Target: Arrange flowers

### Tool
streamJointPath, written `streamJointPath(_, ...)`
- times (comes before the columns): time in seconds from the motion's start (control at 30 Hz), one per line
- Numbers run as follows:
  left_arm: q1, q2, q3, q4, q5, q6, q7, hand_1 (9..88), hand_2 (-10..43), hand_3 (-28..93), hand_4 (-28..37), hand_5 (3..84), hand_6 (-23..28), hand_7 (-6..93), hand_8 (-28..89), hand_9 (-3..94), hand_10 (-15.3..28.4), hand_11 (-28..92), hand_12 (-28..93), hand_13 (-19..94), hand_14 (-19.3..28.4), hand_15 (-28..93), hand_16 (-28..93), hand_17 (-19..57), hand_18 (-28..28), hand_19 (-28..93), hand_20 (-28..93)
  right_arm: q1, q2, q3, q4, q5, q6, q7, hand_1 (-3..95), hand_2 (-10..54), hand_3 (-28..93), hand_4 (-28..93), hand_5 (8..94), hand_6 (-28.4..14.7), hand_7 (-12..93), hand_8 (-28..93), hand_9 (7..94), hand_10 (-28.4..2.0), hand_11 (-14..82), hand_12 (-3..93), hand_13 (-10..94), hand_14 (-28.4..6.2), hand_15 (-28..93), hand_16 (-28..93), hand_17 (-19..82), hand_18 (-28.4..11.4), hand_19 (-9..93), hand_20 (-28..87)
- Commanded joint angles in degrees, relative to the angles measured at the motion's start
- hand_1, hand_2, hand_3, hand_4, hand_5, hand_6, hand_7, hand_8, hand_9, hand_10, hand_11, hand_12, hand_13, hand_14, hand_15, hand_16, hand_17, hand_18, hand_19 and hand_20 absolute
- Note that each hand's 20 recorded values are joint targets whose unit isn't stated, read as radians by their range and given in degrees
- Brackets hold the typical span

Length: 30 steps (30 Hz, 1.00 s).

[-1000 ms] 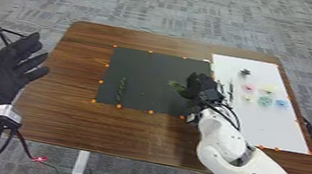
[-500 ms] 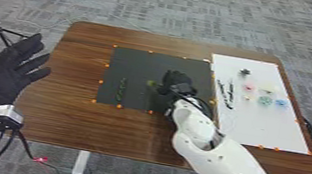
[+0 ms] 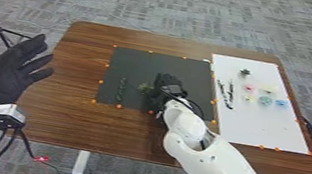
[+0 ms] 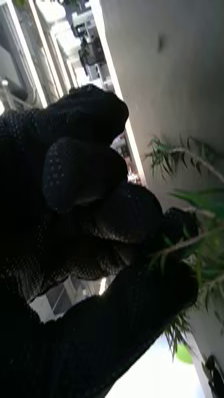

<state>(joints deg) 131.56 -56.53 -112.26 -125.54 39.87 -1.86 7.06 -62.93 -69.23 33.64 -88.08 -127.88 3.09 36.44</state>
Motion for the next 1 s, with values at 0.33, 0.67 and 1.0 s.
streamJointPath(0.33,-0.88,0.93,1.10,0.22,-0.20,-0.66,-1.22,25.8,-9.5,62,-28.3,22.6,0.0,21.3,-12,18.3,7.1,16,16,16,11.9,15,1,-11.0,19.3,38,6,1.44,-4.64,-0.13,4.74,1.03,0.54,3.89,37.2,-7.0,78,-19,78.0,-1.1,37,18,81.9,-11.5,53.2,38.1,79,-7.3,81,39,53,-20.6,93,71)
streamJointPath(0.67,0.07,0.31,0.58,-0.14,-0.12,-0.25,-1.06,25.9,-9.5,62,-28.3,22.8,0.2,20.9,-12,18.2,7.3,16,15,16,12.1,15,1,-11.0,19.2,38,6,-0.99,-4.56,4.40,1.11,3.71,-5.59,1.92,26.2,-6.7,78,-20,75.5,-2.4,30,-9,82.0,-11.9,51.5,37.0,79,-6.9,80,39,54,-20.2,93,70)
streamJointPath(1.0,0.15,-0.06,0.72,-0.14,-0.16,-0.02,-1.03,26.2,-9.5,62,-28.3,22.9,0.4,20.8,-12,18.2,7.4,16,15,16,12.0,14,1,-11.0,19.1,37,6,-2.28,-4.39,9.22,-3.98,5.67,-3.70,-0.93,18.1,-0.8,74,-21,63.7,-5.2,18,-7,81.0,-13.3,48.7,35.9,77,-7.4,79,39,52,-20.4,93,69)
